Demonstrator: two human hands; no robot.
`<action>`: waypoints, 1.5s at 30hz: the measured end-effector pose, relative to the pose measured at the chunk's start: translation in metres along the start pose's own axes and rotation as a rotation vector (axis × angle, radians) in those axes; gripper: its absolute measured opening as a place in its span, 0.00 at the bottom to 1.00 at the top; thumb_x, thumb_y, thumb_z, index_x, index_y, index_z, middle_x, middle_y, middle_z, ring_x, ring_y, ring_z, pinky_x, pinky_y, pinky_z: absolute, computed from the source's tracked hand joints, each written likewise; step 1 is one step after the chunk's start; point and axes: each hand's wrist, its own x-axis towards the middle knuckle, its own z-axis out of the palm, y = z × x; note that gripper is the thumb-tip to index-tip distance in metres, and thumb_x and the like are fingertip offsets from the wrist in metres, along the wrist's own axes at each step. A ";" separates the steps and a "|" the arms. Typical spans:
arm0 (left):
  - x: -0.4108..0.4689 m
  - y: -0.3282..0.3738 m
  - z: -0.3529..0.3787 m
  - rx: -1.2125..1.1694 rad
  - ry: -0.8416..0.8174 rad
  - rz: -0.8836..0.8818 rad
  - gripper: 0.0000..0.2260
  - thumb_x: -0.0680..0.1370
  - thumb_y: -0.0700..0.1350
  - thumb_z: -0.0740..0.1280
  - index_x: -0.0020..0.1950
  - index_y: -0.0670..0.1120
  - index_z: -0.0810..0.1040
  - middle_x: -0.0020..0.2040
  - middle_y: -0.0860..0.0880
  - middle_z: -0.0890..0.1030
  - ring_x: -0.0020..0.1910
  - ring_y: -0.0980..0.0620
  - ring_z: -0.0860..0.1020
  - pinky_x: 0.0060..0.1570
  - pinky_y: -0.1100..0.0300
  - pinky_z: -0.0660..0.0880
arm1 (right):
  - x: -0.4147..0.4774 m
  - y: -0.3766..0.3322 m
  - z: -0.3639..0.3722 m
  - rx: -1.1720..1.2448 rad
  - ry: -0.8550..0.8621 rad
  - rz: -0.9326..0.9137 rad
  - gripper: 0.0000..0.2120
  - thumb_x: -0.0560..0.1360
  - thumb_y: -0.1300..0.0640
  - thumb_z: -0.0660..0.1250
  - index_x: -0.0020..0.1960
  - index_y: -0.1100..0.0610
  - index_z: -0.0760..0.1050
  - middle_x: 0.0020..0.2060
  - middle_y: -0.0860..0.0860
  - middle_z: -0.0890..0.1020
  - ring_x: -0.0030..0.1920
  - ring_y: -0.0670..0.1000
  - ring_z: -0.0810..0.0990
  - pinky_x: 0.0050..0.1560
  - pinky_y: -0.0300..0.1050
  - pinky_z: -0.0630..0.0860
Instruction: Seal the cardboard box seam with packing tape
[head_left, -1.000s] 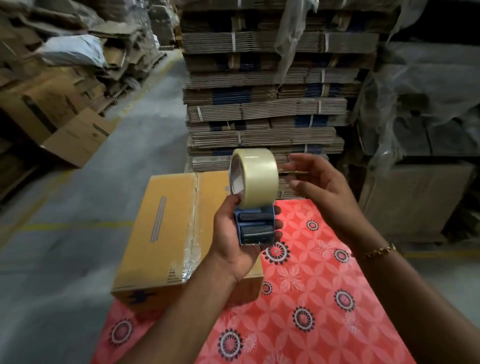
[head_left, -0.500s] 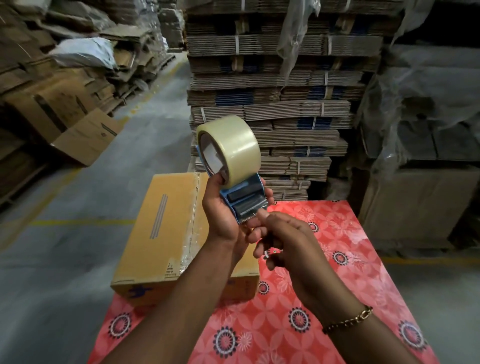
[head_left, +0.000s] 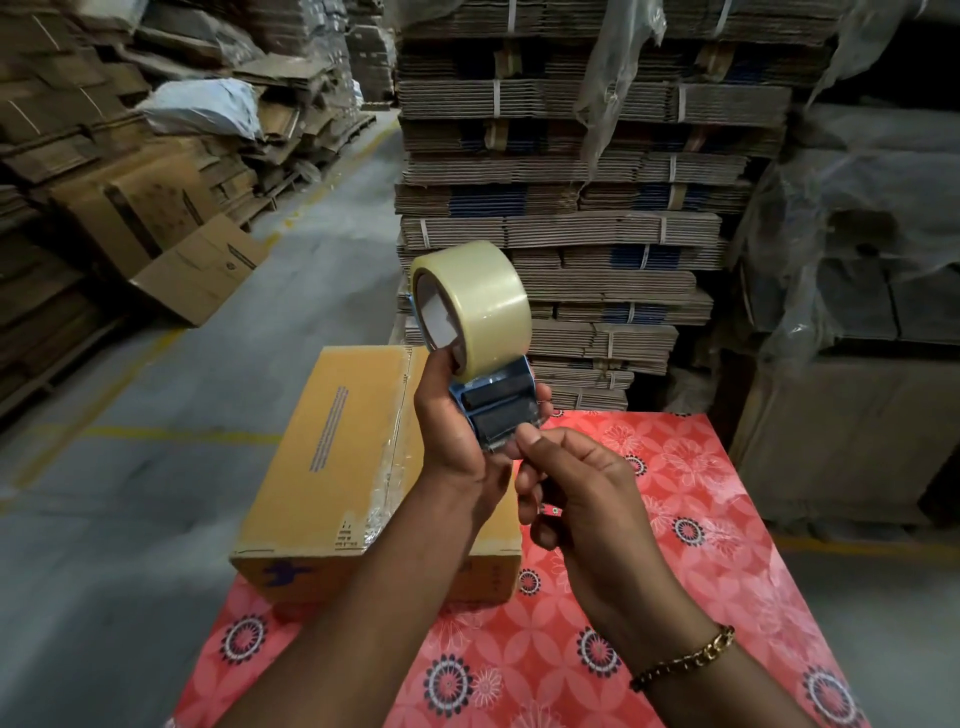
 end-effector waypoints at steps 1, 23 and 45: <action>0.000 0.000 0.001 -0.007 -0.004 -0.008 0.22 0.77 0.55 0.58 0.51 0.38 0.80 0.37 0.41 0.79 0.33 0.44 0.78 0.34 0.57 0.76 | -0.001 0.001 -0.001 0.003 -0.001 0.001 0.08 0.77 0.55 0.69 0.42 0.58 0.80 0.28 0.50 0.77 0.26 0.47 0.71 0.23 0.38 0.62; 0.041 -0.049 -0.077 0.268 0.310 -0.191 0.18 0.79 0.53 0.61 0.52 0.42 0.85 0.47 0.40 0.86 0.37 0.44 0.85 0.37 0.56 0.80 | 0.007 0.085 -0.028 -0.052 0.136 0.199 0.11 0.78 0.56 0.69 0.47 0.65 0.80 0.29 0.51 0.78 0.25 0.47 0.71 0.24 0.38 0.61; 0.098 -0.090 -0.205 1.706 0.334 -0.198 0.12 0.74 0.49 0.69 0.57 0.53 0.81 0.58 0.47 0.78 0.60 0.41 0.72 0.58 0.50 0.71 | 0.034 0.200 -0.031 0.069 0.285 0.498 0.07 0.79 0.55 0.69 0.49 0.57 0.82 0.35 0.52 0.82 0.29 0.47 0.73 0.29 0.40 0.64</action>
